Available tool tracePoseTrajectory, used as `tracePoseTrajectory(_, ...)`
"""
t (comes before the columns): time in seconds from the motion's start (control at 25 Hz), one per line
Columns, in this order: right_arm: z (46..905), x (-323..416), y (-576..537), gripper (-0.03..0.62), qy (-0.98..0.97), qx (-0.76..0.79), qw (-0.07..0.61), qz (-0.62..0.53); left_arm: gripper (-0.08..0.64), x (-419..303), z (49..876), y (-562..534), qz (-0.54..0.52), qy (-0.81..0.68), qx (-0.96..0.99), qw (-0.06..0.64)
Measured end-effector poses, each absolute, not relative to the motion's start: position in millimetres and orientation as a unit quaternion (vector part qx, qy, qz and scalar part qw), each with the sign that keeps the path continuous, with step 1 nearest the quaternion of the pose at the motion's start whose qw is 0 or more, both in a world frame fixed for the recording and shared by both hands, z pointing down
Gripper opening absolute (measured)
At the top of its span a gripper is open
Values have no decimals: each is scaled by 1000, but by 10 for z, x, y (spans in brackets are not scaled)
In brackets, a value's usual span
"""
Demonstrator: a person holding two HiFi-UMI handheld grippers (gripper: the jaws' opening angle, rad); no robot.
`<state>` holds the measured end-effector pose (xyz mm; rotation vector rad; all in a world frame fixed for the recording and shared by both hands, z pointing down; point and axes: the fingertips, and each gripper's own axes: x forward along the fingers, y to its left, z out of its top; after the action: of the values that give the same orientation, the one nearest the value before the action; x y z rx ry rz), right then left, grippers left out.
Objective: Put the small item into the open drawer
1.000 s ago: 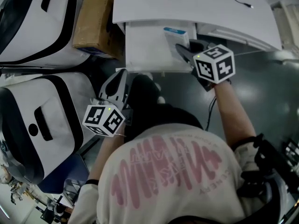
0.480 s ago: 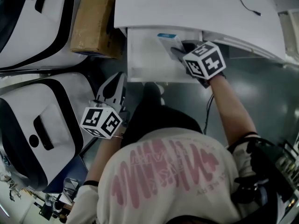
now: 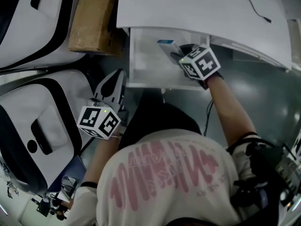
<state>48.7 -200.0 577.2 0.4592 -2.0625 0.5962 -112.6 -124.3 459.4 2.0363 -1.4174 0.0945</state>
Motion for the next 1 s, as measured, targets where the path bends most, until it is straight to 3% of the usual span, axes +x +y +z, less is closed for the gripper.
tracePoseTrajectory(1.0, 6334, 483, -1876, 89, -792, 152, 494, 326, 29, -1396, 4771, -1242, 17, -555, 763, 332)
